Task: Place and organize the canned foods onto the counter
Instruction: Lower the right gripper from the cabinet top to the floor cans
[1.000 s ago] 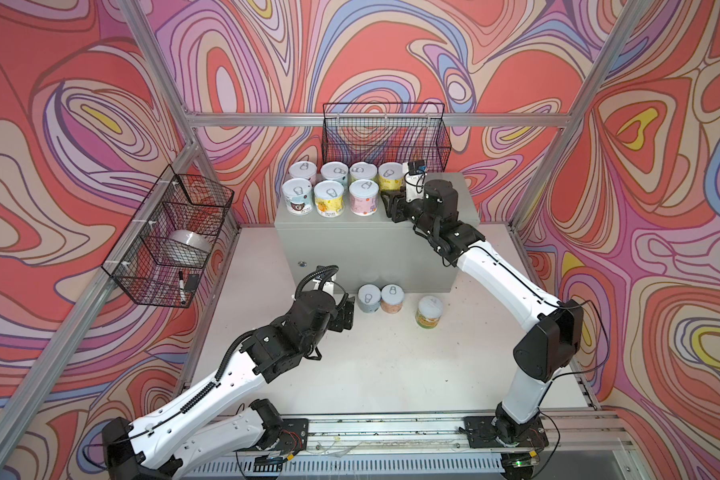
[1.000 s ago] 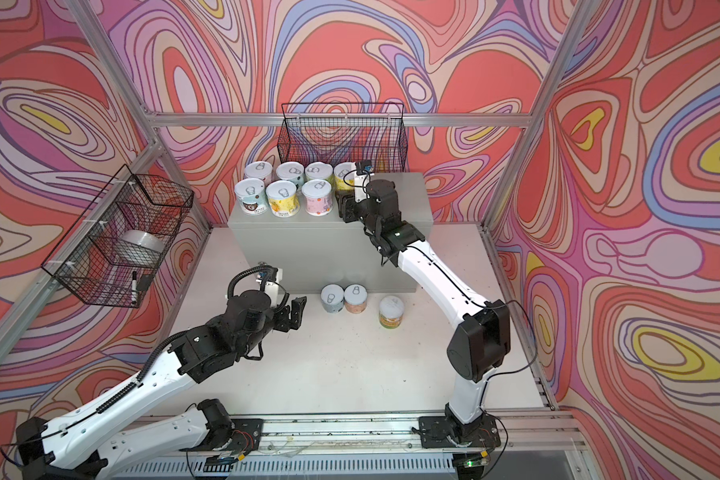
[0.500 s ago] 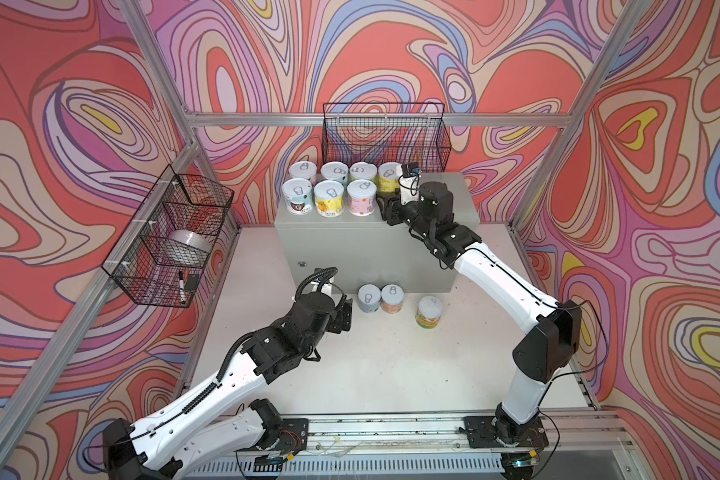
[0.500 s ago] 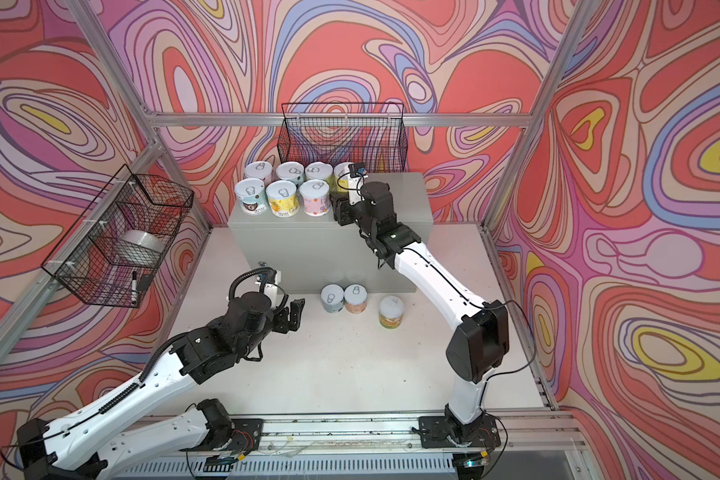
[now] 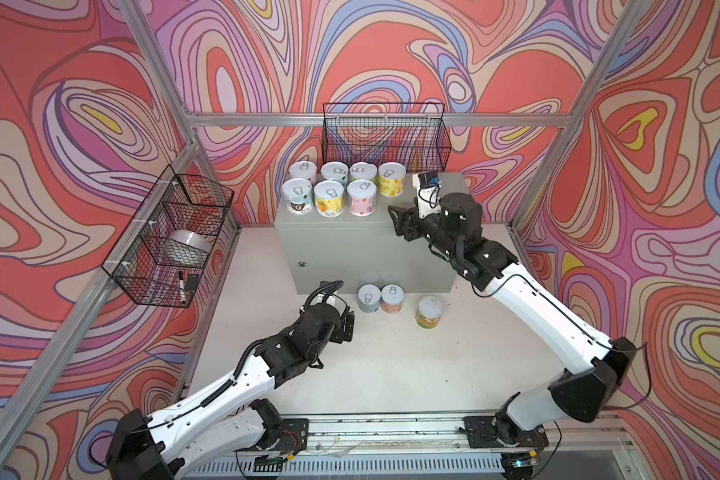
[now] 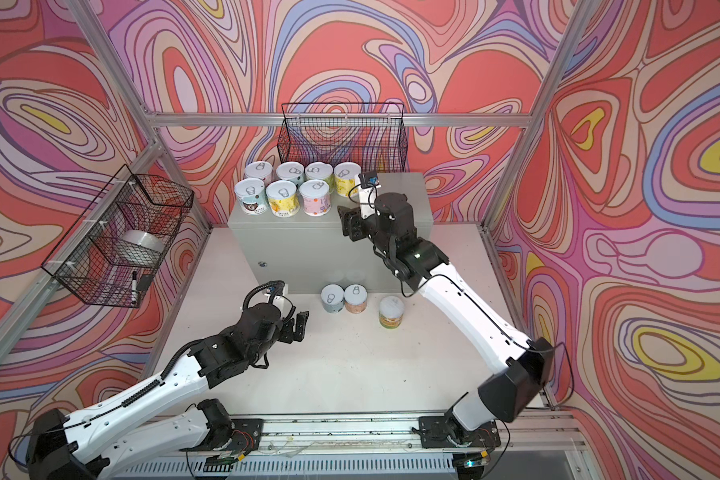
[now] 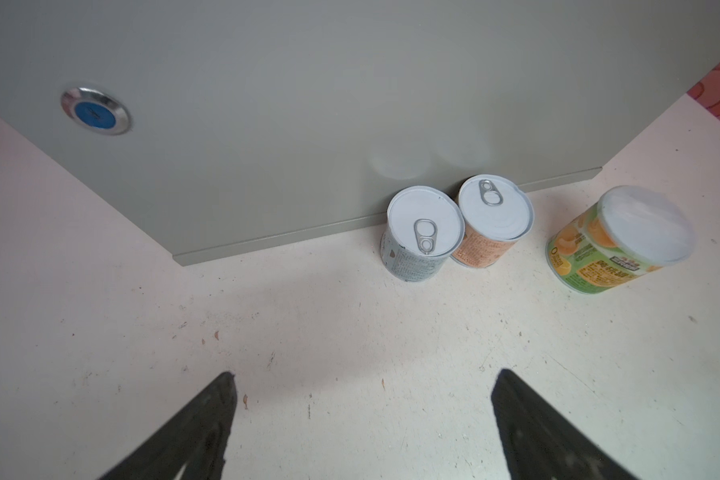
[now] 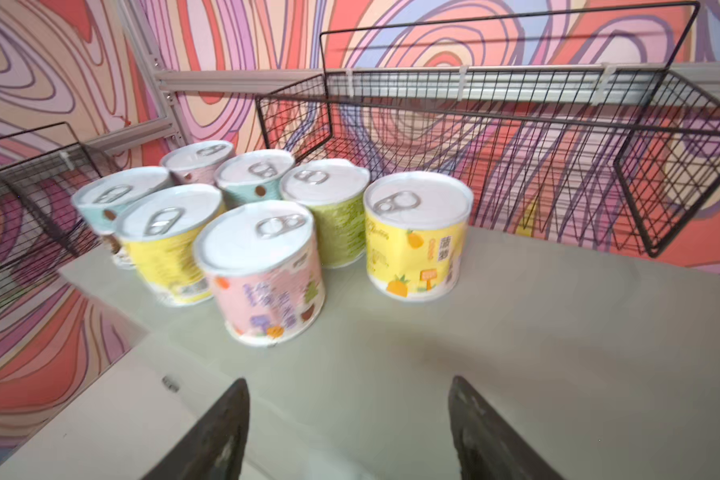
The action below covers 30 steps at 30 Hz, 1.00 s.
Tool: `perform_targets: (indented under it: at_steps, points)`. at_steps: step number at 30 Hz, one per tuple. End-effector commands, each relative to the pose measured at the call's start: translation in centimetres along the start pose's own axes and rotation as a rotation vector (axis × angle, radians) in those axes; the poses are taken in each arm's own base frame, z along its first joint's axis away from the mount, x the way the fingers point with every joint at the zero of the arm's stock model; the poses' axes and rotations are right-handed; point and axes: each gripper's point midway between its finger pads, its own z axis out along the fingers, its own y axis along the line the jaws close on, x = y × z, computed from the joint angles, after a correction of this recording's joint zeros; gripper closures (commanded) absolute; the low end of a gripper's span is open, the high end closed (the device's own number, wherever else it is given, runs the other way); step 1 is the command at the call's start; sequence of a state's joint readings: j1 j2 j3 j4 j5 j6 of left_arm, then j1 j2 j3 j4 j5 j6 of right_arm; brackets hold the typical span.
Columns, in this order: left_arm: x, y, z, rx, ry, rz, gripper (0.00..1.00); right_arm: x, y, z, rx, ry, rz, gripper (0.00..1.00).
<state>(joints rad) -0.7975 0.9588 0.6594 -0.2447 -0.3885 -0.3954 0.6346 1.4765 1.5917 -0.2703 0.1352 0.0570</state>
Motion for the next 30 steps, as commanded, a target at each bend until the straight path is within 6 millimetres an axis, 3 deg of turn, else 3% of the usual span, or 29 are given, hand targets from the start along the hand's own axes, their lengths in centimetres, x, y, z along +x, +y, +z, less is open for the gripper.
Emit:
perform_targets:
  at_steps: [1, 8, 12, 17, 18, 24, 30]
  points:
    - [-0.7, -0.5, 0.8, 0.016, -0.056, -0.054, 0.03, 3.7, 1.6, -2.4, 0.009, 0.094, -0.039, 0.19]
    - [0.8, -0.7, 2.0, 0.03, -0.048, -0.086, 0.02, 12.2, 2.7, -6.3, -0.007, 0.211, 0.113, 0.15]
    - [1.3, -0.9, 1.6, 0.072, -0.057, -0.111, 0.03, 18.0, 2.5, -7.0, 0.011, 0.3, 0.181, 0.15]
    - [1.6, -1.3, 1.1, 0.107, -0.039, -0.102, 0.03, 23.0, 2.8, -7.0, 0.031, 0.367, 0.218, 0.14]
    - [3.2, -1.0, 1.3, 0.106, -0.009, -0.088, 0.03, 23.7, 3.0, -6.9, 0.031, 0.374, 0.222, 0.14]
    - [3.2, -1.1, 0.5, 0.139, 0.0, -0.084, 0.02, 28.5, 3.7, -5.2, 0.033, 0.431, 0.249, 0.14]
    - [3.6, -0.4, 0.3, 0.124, 0.001, -0.086, 0.02, 33.2, 3.1, -3.5, 0.103, 0.504, 0.224, 0.16]
